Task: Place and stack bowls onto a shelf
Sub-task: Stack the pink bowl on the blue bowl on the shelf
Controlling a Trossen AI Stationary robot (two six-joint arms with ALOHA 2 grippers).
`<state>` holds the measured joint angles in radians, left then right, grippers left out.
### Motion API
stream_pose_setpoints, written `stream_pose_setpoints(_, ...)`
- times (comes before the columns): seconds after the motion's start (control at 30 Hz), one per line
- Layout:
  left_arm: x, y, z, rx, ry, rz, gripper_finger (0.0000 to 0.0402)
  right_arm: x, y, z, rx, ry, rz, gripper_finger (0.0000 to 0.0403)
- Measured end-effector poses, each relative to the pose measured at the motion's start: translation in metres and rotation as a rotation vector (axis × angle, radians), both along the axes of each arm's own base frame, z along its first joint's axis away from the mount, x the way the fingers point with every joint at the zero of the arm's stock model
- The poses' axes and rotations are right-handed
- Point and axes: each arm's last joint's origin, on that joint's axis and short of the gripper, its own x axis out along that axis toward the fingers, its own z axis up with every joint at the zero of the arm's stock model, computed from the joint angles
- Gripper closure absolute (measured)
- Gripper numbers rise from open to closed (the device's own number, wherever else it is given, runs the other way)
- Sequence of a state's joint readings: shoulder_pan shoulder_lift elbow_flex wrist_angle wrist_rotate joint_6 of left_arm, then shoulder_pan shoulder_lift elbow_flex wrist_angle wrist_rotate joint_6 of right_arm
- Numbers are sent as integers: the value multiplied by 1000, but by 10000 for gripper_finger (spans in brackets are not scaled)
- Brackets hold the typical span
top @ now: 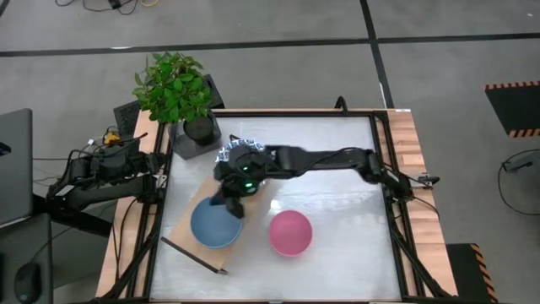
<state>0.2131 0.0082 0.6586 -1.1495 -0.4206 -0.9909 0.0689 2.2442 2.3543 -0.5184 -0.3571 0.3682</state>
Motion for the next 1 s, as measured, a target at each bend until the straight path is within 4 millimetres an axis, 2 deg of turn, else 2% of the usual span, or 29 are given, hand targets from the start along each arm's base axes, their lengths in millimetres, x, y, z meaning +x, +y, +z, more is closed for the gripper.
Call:
stream_pose_setpoints(0.1, 0, 0, 0, -6, -1, -15, 159, -32, -1, 16, -16, 176, -5, 377)
stream_pose_setpoints(0.2, 0, -1, 0, -7, 0, -20, 159, -63, 3, 12, -64, 454, -97, 373)
stream_pose_setpoints(0.3, 0, -1, 0, -6, 1, -23, 159, -95, 17, -1, -180, 772, -215, 367)
stream_pose_setpoints(0.37, 0, -1, 0, -6, 1, -24, 159, -112, 27, -5, -274, 913, -312, 364)
stream_pose_setpoints(0.4, 0, -1, 0, -6, 1, -24, 159, -113, 33, -10, -299, 925, -349, 363)
stream_pose_setpoints(0.5, 0, -1, 0, -3, 5, -34, 159, -118, 49, -18, -233, 907, -323, 351)
stream_pose_setpoints(0.57, 1, -1, 0, -7, 5, -46, 159, -118, 56, -32, -203, 966, -337, 337)
stream_pose_setpoints(0.6, 1, -1, 0, -9, 4, -50, 159, -127, 56, -35, -232, 1024, -368, 327)
stream_pose_setpoints(0.67, 1, -1, 0, -10, 5, -52, 159, -139, 60, -57, -343, 1156, -433, 303)
stream_pose_setpoints(0.83, 1, -1, 0, -9, 4, -51, 159, -152, 59, -100, -281, 1290, -479, 224)
stream_pose_setpoints(1.0, 1, -1, 0, -14, 0, -50, 159, -158, 60, -123, -156, 1266, -485, 169)
